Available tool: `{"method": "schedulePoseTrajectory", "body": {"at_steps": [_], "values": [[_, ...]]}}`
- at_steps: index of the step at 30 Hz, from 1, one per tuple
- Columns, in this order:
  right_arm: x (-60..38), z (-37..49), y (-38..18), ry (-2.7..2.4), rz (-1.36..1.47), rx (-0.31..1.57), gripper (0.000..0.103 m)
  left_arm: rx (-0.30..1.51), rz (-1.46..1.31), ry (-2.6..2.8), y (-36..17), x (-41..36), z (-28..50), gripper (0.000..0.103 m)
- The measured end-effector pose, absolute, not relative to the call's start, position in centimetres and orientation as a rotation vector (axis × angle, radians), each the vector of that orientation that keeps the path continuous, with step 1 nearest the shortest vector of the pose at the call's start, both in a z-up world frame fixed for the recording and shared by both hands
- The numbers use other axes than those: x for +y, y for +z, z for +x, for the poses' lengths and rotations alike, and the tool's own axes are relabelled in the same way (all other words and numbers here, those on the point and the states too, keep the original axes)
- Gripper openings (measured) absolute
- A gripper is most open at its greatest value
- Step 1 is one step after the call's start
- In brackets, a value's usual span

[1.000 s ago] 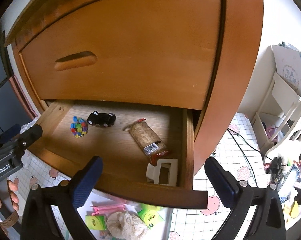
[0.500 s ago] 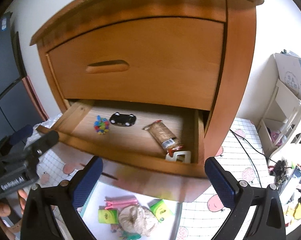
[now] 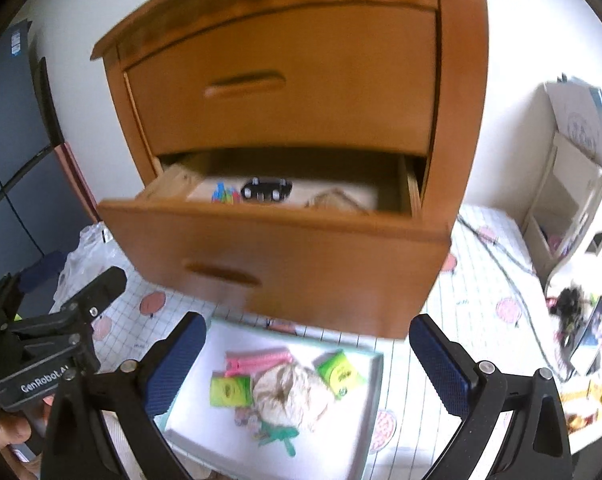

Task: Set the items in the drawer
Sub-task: 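Withdraw both grippers from the drawer back over the tray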

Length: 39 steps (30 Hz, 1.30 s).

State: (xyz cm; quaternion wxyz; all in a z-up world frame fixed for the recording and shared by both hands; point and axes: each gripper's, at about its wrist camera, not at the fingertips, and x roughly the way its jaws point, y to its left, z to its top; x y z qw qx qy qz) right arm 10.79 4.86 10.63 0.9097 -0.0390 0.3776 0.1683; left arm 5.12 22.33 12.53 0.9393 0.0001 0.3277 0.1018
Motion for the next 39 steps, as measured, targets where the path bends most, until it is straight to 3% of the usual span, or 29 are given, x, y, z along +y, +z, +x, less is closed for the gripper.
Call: {"method": "schedulePoseTrajectory", "body": {"at_steps": [15,39], "values": [[3.5,10.2,1.8,0.312,-0.048,0.95,0.103,0.821,-0.008,0.204,5.8,22.2,5.0,0.103],[3.7,13.8,-7.7,0.274,-0.052,1.122,0.103,1.093,-0.076,0.156,-5.6,22.3,8.1,0.103]]}}
